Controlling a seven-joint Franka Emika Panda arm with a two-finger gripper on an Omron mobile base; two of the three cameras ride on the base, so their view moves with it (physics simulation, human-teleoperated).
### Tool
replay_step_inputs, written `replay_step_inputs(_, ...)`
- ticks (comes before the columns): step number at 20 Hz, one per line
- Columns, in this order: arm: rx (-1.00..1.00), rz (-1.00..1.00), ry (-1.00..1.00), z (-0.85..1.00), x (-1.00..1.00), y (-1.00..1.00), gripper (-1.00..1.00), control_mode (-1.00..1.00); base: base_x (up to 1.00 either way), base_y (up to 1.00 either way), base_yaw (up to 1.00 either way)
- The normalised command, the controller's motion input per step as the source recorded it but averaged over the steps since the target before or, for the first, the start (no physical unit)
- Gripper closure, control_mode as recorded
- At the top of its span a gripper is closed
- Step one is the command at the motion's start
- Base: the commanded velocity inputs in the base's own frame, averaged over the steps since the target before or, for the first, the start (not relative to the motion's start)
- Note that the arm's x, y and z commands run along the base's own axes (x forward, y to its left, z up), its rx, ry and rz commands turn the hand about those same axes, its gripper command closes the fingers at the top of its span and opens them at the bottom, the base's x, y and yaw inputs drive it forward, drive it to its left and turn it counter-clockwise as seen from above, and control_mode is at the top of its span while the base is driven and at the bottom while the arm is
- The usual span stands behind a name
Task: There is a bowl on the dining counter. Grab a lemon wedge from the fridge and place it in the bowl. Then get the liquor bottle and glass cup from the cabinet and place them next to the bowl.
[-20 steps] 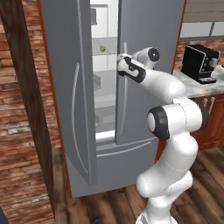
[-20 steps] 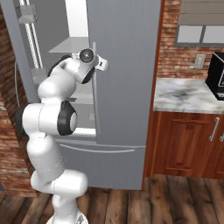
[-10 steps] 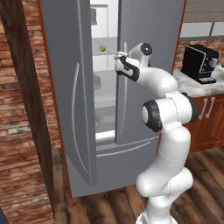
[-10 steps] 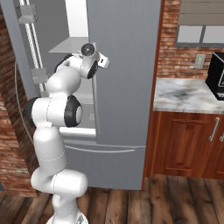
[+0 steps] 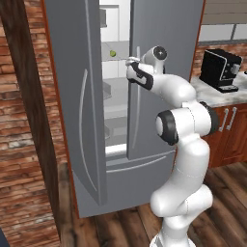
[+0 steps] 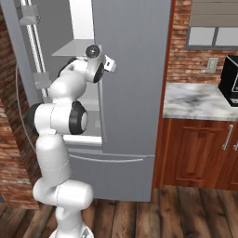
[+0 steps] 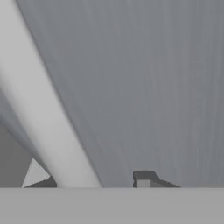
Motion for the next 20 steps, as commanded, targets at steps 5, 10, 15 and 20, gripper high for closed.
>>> replay_step_inputs(5, 0.00, 0.00, 0.00, -0.07, 0.20, -0.01, 1.00, -1.00, 0.00, 0.00, 0.00)
replay_step_inputs(10, 0.00, 0.00, -0.09, 0.00, -0.32, -0.42, 1.00, -1.00, 0.00, 0.00, 0.00)
replay_step_inputs(15, 0.00, -0.04, -0.15, 0.00, -0.78, -0.84, 1.00, -1.00, 0.00, 0.00, 0.00)
replay_step_inputs(20, 0.00, -0.07, -0.13, 0.13, -0.83, -1.00, 1.00, -1.00, 0.00, 0.00, 0.00)
